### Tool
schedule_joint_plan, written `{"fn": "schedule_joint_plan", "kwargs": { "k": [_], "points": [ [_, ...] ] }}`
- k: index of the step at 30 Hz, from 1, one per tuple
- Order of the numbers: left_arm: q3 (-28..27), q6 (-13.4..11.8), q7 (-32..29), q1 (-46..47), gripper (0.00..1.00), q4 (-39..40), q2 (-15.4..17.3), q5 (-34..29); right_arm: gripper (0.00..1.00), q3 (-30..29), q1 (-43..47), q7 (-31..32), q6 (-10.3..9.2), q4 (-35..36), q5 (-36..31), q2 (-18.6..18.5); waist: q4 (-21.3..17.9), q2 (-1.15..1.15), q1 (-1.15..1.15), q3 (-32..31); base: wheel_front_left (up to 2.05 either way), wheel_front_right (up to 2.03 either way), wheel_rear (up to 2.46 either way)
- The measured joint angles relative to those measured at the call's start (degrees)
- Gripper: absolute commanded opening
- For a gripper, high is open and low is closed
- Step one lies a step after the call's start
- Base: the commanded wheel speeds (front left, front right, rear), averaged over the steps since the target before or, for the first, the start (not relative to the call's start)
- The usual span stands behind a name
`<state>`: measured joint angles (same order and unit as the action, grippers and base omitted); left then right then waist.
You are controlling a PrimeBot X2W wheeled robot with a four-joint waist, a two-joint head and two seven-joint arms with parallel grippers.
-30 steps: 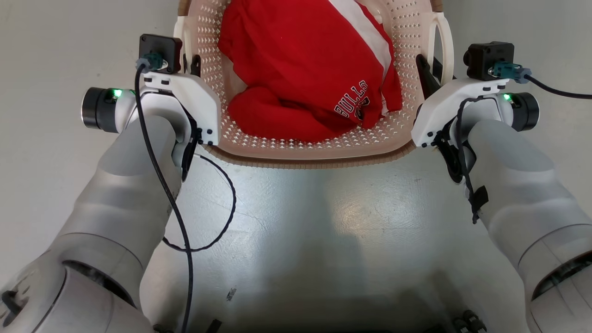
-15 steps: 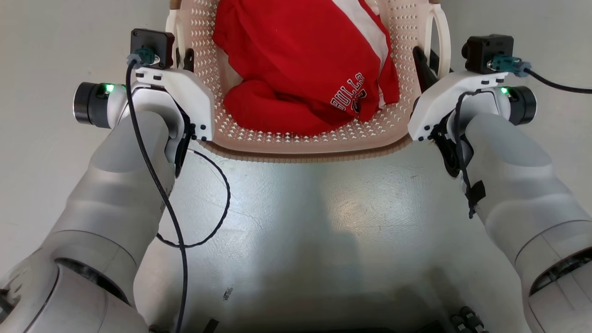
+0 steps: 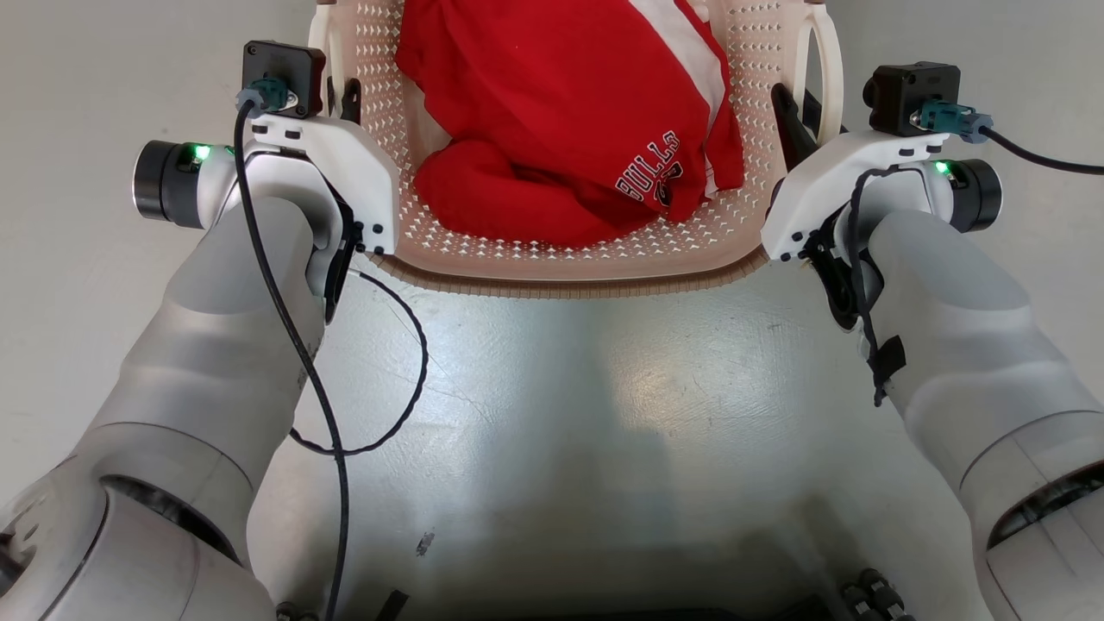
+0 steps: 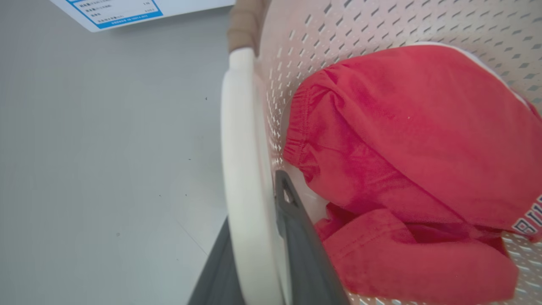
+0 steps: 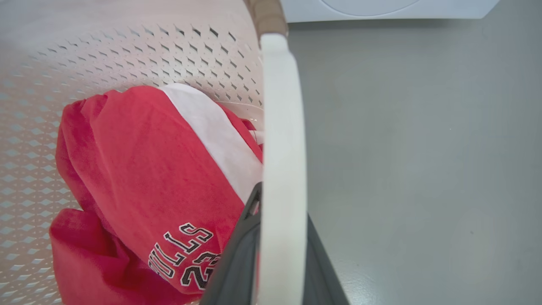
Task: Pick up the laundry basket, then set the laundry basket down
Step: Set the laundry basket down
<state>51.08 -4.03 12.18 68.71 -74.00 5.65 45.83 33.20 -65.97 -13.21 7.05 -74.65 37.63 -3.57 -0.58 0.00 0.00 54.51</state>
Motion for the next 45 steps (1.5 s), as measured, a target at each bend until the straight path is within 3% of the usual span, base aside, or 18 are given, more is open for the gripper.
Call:
{"fn": "schedule_joint_plan", "kwargs": {
  "k": [28, 29, 31, 32, 45],
  "points": [
    [0.57, 0.00, 1.47, 2.71, 0.00, 0.45, 0.41, 0.60, 0.00, -3.34, -1.30, -0.59, 0.07, 0.53, -1.30, -0.32, -0.39, 0.00, -0.01, 2.97, 0.00, 0.00, 0.00],
    [0.57, 0.00, 1.47, 2.71, 0.15, 0.46, 0.41, 0.62, 0.13, -3.43, -1.30, -0.59, 0.08, 0.55, -1.35, -0.33, -0.38, 0.00, -0.01, 2.96, 0.00, 0.00, 0.00],
    [0.53, 0.00, 1.47, 2.71, 0.71, 0.47, 0.34, 0.99, 0.60, -3.61, -1.30, -0.59, 0.08, 0.60, -1.90, -0.41, -0.36, 0.00, -0.01, 2.92, 0.00, 0.00, 0.00],
    [0.58, -0.01, 1.34, 2.71, 1.00, 0.41, 0.25, 1.05, 1.00, -3.63, -1.31, -0.59, 0.22, 0.73, -2.52, -0.53, -0.35, 0.00, -0.01, 2.89, 0.00, 0.00, 0.00],
    [0.43, 0.00, 0.55, 2.33, 1.00, -0.10, 0.12, 2.16, 1.00, -5.35, -1.19, -0.57, 0.23, 0.25, -4.26, -0.47, -0.16, 0.00, 0.00, 1.67, 0.00, 0.00, 0.00]
  ]
}}
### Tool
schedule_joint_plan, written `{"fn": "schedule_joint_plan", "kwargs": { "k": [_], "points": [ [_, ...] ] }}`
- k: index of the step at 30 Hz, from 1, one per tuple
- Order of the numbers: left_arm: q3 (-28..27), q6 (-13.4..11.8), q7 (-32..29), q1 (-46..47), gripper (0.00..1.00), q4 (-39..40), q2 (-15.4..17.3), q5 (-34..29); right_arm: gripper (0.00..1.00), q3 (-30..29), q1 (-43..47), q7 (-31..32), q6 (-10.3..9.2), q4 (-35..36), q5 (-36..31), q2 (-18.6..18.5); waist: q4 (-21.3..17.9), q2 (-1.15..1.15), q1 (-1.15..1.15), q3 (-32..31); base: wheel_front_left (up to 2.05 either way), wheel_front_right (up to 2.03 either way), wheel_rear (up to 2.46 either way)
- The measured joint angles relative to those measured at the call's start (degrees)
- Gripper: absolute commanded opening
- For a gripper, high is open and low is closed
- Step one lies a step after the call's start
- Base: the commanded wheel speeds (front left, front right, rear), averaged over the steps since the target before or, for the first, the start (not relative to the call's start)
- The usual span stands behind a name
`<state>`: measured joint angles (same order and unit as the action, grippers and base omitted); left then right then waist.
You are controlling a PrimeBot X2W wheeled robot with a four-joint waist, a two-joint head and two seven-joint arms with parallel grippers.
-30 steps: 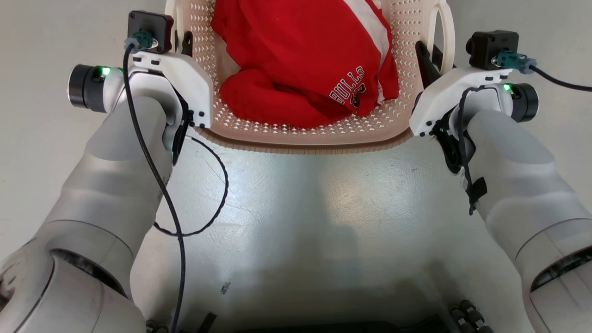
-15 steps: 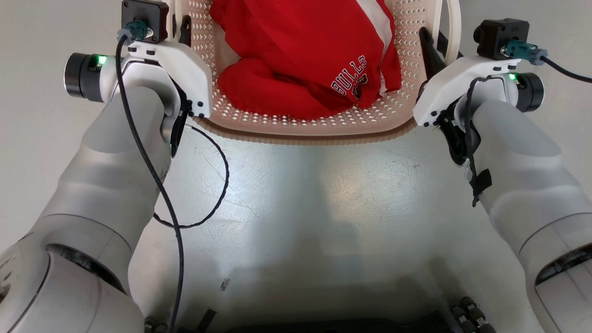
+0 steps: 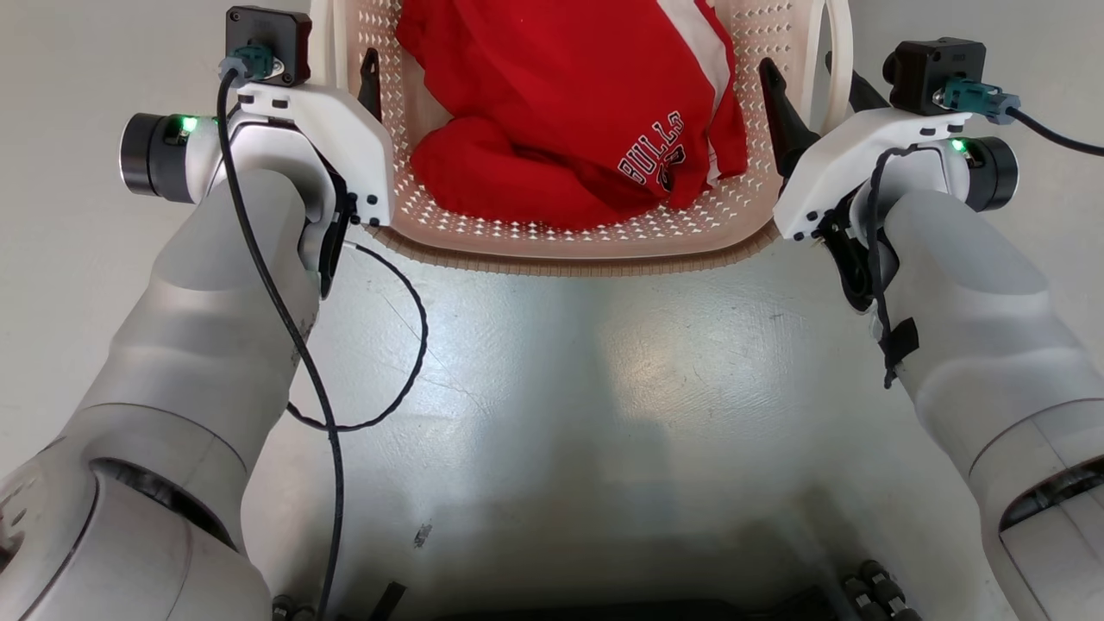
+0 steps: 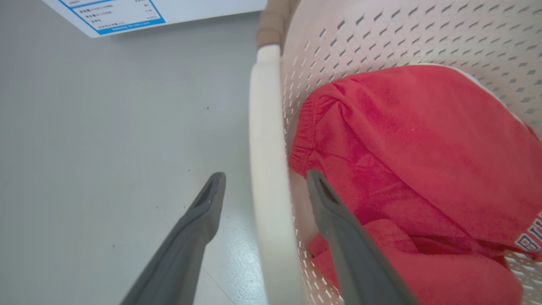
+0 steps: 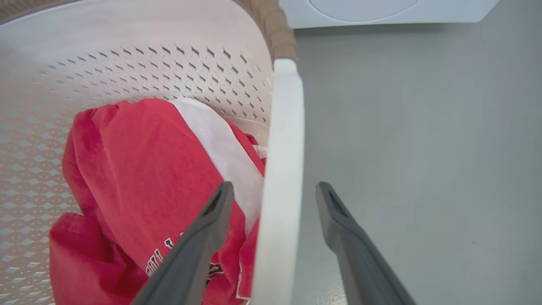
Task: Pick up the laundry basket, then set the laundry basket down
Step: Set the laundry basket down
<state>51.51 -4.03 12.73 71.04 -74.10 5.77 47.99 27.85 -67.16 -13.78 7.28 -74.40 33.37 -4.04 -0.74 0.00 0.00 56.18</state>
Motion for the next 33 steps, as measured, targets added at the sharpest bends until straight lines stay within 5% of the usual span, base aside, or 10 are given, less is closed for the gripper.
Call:
{"fn": "schedule_joint_plan", "kwargs": {
  "k": [17, 33],
  "points": [
    [-2.50, -0.96, 1.74, -3.03, 1.00, 3.72, 0.56, 0.42, 1.00, -1.80, 0.20, -0.42, 0.00, 2.23, -1.11, 0.08, -0.57, 0.00, 0.00, -6.96, 0.00, 0.00, 0.00],
    [-18.38, -1.43, 1.91, -22.09, 1.00, 21.01, 0.92, -9.90, 1.00, -17.36, 13.91, -0.43, 0.00, 11.32, -17.86, 0.09, -0.08, 0.00, 0.00, -25.85, 0.00, 0.00, 0.00]
  ]
}}
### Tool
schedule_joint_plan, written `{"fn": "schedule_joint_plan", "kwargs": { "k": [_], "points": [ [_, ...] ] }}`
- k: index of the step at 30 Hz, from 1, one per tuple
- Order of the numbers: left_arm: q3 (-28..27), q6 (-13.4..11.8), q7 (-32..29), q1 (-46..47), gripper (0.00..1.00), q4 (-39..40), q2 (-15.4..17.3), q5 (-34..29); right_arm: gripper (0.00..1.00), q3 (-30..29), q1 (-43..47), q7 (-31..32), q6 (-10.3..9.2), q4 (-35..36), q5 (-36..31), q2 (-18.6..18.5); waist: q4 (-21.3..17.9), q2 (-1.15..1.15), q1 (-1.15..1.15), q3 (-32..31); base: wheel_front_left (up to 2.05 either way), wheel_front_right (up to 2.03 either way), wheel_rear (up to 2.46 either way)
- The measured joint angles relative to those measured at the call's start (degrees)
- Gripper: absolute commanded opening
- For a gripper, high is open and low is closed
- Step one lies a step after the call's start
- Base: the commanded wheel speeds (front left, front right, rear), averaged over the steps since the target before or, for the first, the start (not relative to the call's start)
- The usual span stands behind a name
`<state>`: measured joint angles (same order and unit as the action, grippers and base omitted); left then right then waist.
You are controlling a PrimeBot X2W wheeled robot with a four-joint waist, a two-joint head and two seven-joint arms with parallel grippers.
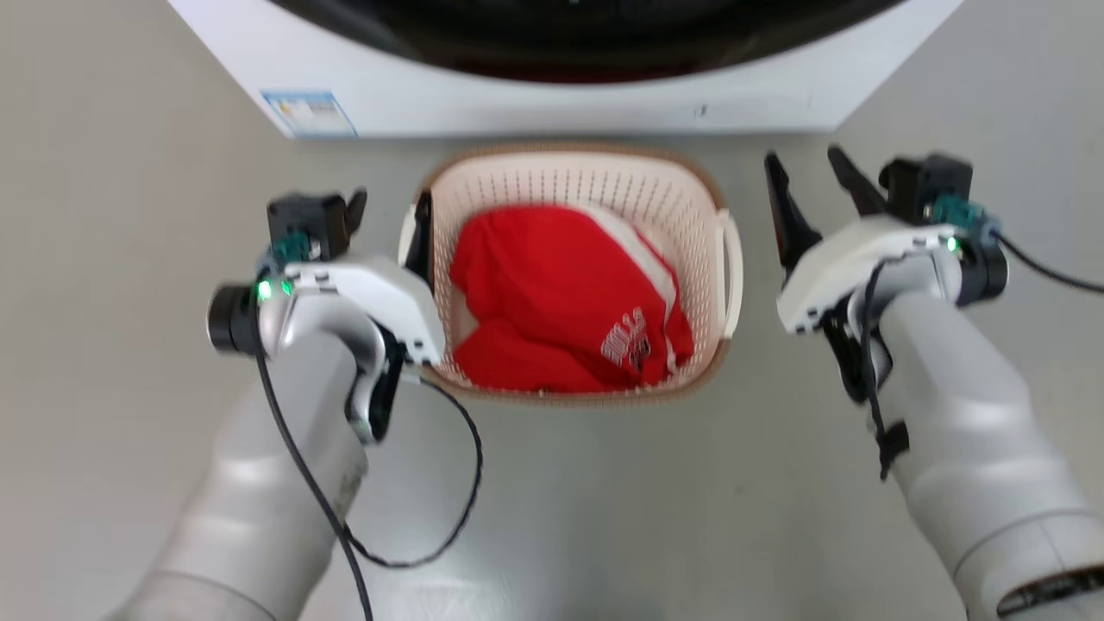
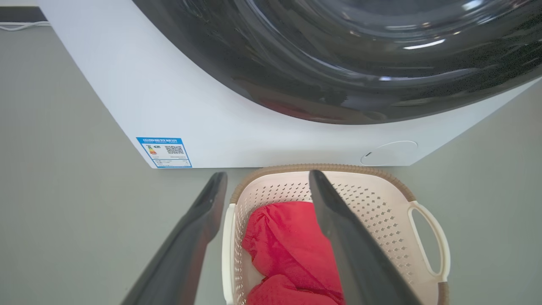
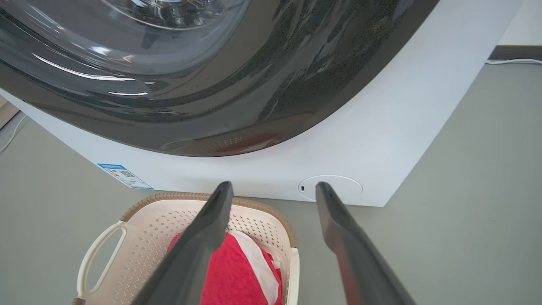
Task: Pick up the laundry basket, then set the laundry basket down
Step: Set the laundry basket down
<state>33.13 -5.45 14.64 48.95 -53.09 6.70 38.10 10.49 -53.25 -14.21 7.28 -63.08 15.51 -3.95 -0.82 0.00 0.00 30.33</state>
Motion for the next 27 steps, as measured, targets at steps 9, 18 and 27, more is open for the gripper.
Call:
{"fn": "schedule_joint_plan", "kwargs": {
  "k": [9, 18, 27],
  "points": [
    [-9.68, 1.98, 0.00, -10.38, 1.00, 4.13, -1.49, -5.04, 1.00, -5.30, 9.93, 0.00, 0.00, 4.69, -5.24, 0.11, 0.54, 0.00, 0.00, -11.98, 0.00, 0.00, 0.00],
    [-17.27, 3.57, 0.00, -17.79, 1.00, 7.44, -2.87, -10.71, 1.00, -7.06, 18.25, 0.00, 0.00, 13.41, -7.59, 0.49, 0.89, 0.00, 0.00, -20.62, 0.00, 0.00, 0.00],
    [-21.26, 5.48, 0.00, -21.89, 1.00, 6.17, -3.21, -14.10, 1.00, -7.65, 22.93, 0.00, 0.00, 14.06, -9.13, 0.60, 0.84, 0.00, 0.00, -27.13, 0.00, 0.00, 0.00]
  ]
}}
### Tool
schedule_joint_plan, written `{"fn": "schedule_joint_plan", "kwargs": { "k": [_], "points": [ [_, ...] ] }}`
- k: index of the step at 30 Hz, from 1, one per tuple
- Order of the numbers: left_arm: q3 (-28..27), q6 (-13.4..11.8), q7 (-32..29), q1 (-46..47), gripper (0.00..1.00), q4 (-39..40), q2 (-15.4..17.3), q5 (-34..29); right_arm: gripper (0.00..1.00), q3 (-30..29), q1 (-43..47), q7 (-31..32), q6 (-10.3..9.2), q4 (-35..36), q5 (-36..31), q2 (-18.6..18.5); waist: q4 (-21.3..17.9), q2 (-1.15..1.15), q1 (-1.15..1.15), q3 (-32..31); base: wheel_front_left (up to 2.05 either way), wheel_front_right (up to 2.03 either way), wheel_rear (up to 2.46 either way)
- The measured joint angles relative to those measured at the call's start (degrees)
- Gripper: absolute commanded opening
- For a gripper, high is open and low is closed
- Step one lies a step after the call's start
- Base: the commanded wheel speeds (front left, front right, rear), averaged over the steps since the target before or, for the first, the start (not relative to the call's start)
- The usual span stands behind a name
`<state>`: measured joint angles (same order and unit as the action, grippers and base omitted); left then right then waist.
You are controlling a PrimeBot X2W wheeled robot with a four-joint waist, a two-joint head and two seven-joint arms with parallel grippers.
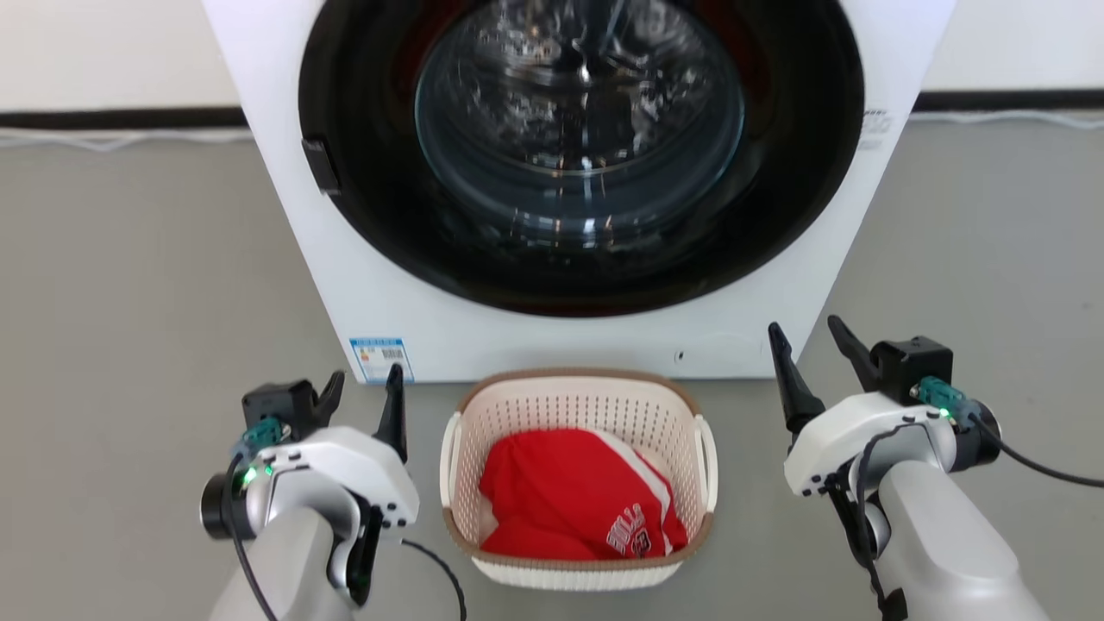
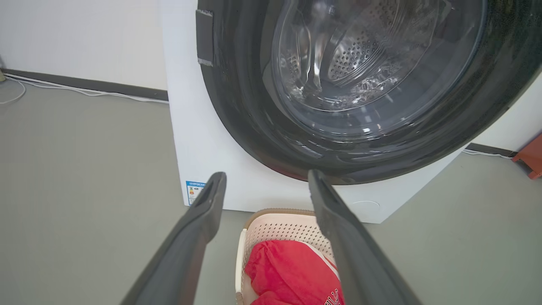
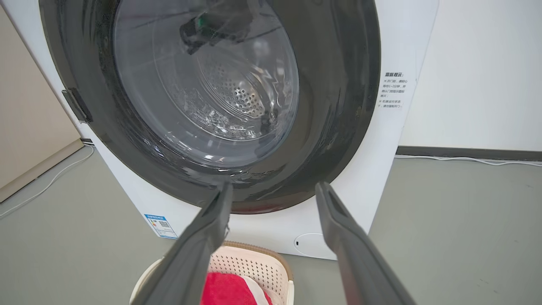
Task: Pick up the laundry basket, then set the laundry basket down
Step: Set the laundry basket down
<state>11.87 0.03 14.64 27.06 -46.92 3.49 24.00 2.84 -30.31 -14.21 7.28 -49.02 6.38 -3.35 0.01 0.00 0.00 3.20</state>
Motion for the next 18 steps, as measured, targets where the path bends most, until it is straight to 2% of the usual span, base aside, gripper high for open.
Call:
{"fn": "schedule_joint_plan", "kwargs": {
  "k": [7, 18],
  "points": [
    [-2.82, 0.57, 0.00, -3.50, 1.00, 1.86, -0.32, -2.10, 1.00, -0.40, 2.37, 0.00, 0.00, 2.35, -0.59, 0.07, -0.71, 0.00, 0.00, -3.57, 0.00, 0.00, 0.00],
    [-7.26, 2.08, 0.00, -9.59, 1.00, 8.87, -1.05, -5.23, 1.00, -3.02, 8.08, 0.00, 0.00, 7.67, -3.07, 0.15, -0.62, 0.00, 0.00, -4.89, 0.00, 0.00, 0.00]
  ]
}}
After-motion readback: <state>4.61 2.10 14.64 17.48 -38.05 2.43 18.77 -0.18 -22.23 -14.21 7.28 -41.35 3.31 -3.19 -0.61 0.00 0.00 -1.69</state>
